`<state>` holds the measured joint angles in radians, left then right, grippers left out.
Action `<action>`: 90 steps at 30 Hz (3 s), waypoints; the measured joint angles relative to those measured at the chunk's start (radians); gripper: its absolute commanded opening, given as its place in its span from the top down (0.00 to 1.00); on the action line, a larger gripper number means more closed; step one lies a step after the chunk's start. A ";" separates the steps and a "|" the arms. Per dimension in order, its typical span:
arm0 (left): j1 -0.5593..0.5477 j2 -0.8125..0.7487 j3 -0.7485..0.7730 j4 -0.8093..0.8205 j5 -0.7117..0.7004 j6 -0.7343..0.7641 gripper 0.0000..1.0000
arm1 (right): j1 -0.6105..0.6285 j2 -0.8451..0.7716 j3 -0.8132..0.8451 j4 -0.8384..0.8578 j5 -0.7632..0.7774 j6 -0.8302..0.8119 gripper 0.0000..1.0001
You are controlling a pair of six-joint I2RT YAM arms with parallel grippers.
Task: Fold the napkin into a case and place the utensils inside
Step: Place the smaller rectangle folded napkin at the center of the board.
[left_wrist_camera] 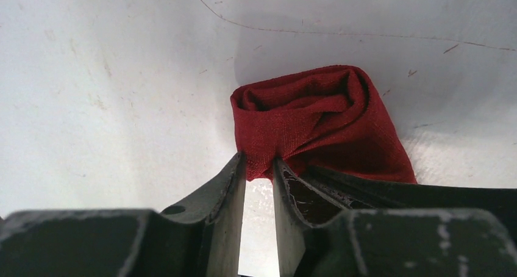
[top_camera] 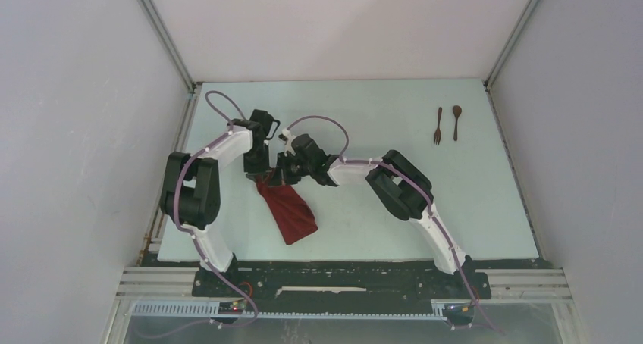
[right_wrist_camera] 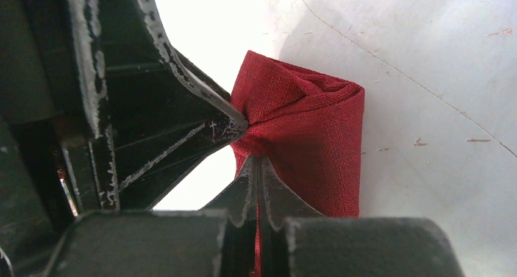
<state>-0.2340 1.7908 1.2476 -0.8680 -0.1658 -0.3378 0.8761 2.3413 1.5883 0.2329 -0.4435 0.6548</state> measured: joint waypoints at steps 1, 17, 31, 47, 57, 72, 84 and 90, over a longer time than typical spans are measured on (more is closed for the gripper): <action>-0.005 0.001 0.000 -0.003 -0.012 0.001 0.72 | 0.000 0.000 -0.002 0.005 -0.003 0.003 1.00; -0.027 0.005 0.011 -0.010 -0.036 0.008 1.00 | -0.010 0.032 -0.006 0.093 -0.014 0.190 1.00; 0.018 -0.109 -0.064 0.019 0.124 0.014 1.00 | -0.037 0.137 0.018 0.291 -0.083 0.455 1.00; 0.064 -0.068 -0.057 -0.012 0.175 0.013 1.00 | 0.005 0.267 0.255 0.195 -0.086 0.417 1.00; 0.197 -0.048 -0.112 0.031 0.312 -0.065 1.00 | 0.032 0.280 0.362 0.004 0.026 0.401 0.97; 0.252 -0.267 -0.149 0.118 0.179 -0.099 0.66 | 0.042 0.281 0.369 -0.022 0.061 0.431 0.97; 0.198 -0.053 -0.087 0.051 0.063 -0.079 0.87 | 0.042 0.277 0.330 0.048 0.058 0.447 0.98; 0.198 -0.051 -0.078 0.045 0.034 -0.075 0.82 | 0.041 0.277 0.327 0.055 0.053 0.448 0.98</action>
<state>-0.0364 1.7393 1.1694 -0.8227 -0.1314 -0.4129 0.9173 2.6179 1.9156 0.2874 -0.3901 1.1027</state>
